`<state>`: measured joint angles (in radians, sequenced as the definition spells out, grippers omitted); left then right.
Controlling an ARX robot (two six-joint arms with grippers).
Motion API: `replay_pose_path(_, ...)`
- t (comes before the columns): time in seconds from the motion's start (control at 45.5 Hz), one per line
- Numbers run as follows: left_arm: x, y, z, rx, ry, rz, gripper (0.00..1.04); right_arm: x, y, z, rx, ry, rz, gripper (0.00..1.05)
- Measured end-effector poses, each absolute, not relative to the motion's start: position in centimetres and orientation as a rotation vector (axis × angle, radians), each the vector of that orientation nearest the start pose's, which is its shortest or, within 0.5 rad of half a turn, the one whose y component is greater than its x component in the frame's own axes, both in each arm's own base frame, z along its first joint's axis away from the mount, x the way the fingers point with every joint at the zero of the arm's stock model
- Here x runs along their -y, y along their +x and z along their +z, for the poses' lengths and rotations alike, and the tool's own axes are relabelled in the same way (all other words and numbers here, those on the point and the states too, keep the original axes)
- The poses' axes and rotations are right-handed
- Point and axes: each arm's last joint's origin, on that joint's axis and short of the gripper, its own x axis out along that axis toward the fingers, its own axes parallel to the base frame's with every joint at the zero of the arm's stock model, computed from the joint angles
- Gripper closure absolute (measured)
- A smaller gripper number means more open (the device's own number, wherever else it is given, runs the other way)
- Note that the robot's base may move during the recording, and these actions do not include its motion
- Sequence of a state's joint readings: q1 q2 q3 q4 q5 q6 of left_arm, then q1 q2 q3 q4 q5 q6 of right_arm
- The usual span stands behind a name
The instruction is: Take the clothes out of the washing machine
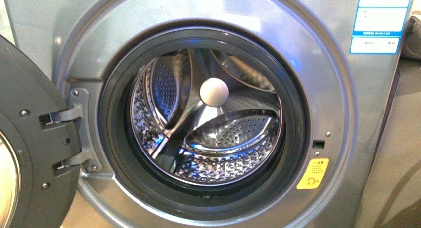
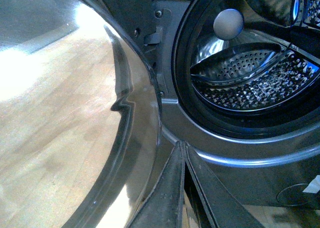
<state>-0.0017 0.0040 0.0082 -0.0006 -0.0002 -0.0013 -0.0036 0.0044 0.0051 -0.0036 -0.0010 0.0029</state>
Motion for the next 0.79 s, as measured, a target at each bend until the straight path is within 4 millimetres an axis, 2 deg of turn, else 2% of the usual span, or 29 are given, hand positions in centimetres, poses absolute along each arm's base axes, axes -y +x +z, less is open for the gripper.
replay_pose_path(0.308, 0.02, 9.74, 16.59, 0.004, -0.001, -0.002, 1.01, 0.04, 9.77, 16.46, -0.003, 0.003, -0.003, 1.02)
replay_pose_path(0.792, 0.02, 9.74, 16.59, 0.004, -0.002, -0.002, 0.25, 0.04, 9.77, 16.46, -0.003, 0.002, -0.003, 0.25)
